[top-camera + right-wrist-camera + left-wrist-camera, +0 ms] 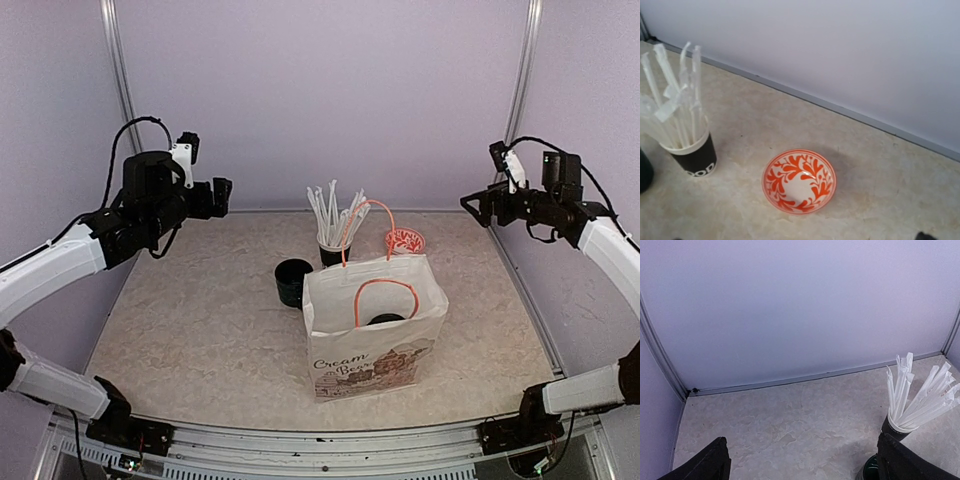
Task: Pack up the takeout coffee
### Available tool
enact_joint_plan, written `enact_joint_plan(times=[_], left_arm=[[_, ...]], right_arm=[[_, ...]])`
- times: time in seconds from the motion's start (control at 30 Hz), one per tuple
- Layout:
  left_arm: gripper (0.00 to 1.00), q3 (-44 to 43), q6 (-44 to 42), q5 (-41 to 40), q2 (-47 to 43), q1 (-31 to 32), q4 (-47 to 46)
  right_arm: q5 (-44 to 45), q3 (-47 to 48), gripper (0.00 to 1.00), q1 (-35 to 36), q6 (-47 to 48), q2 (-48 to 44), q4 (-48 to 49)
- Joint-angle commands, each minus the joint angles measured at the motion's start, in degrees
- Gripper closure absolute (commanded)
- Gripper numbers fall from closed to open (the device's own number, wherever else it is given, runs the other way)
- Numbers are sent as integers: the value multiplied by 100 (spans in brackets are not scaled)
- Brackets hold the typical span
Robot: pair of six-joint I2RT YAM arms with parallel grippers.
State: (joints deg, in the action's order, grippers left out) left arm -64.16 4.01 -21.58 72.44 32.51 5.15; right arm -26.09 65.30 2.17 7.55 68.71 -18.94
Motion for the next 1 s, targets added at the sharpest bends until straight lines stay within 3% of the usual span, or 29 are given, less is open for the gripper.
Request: enact_joint_plan(times=[0.0,0.07,0.2,0.4,0.47,0.57,0.73,0.83,0.97], left_arm=[[1,200,112,-870,-280,-69,-624],[1,40,185,-1355,-194,-86,-374],[1,-346,-348,-1291,66,-75,147],[1,-886,-221,543,-168,10,924],[6,-1136,-149,1310,-128,-191,1049],[21,-1708,273,1940,328,-423,1232],[39,-1801,858,2857,1201,-374,618],[49,-2086,1074,2911,1848,-184,557],[48,-2404,1296,2587,2494,161,338]], right_arm=[[-359,294,1,-26,247,-266,-147],[-231,438,1,-25,223,-350,-226],[-96,471,1,-24,278,-450,-276],[-676,389,0,-25,592,-455,-406],[-807,301,1,-26,755,-439,-409],[-1090,290,1,-26,806,-367,-418],[-1649,369,1,-25,1188,-165,-639],[-1675,328,4,-25,1228,41,-702],[-1988,-260,5,-33,1241,77,-222]])
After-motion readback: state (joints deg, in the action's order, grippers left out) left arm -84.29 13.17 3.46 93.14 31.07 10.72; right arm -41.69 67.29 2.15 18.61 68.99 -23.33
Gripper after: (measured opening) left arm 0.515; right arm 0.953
